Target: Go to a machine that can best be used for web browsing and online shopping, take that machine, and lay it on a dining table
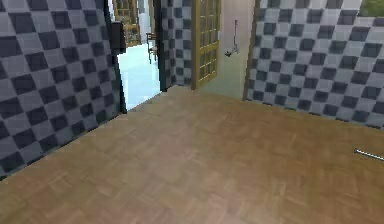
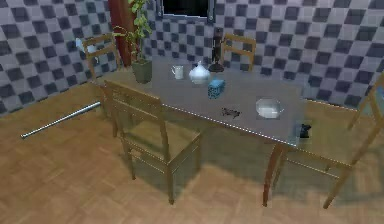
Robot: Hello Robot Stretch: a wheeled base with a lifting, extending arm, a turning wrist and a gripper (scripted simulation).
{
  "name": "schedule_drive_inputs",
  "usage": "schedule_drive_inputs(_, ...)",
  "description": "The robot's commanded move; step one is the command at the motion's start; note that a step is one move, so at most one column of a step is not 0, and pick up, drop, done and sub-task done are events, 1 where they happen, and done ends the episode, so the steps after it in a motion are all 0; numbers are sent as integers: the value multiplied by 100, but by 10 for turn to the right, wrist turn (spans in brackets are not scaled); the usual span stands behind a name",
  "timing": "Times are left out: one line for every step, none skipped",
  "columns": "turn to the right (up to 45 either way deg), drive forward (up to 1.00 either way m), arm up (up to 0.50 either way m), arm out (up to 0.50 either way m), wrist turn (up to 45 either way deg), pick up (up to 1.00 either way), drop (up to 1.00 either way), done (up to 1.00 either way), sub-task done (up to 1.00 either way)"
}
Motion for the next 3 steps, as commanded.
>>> schedule_drive_inputs(-120,0,0,0,0,0,0,0,0)
schedule_drive_inputs(0,100,0,0,0,0,0,0,0)
schedule_drive_inputs(0,100,0,0,0,0,0,0,0)
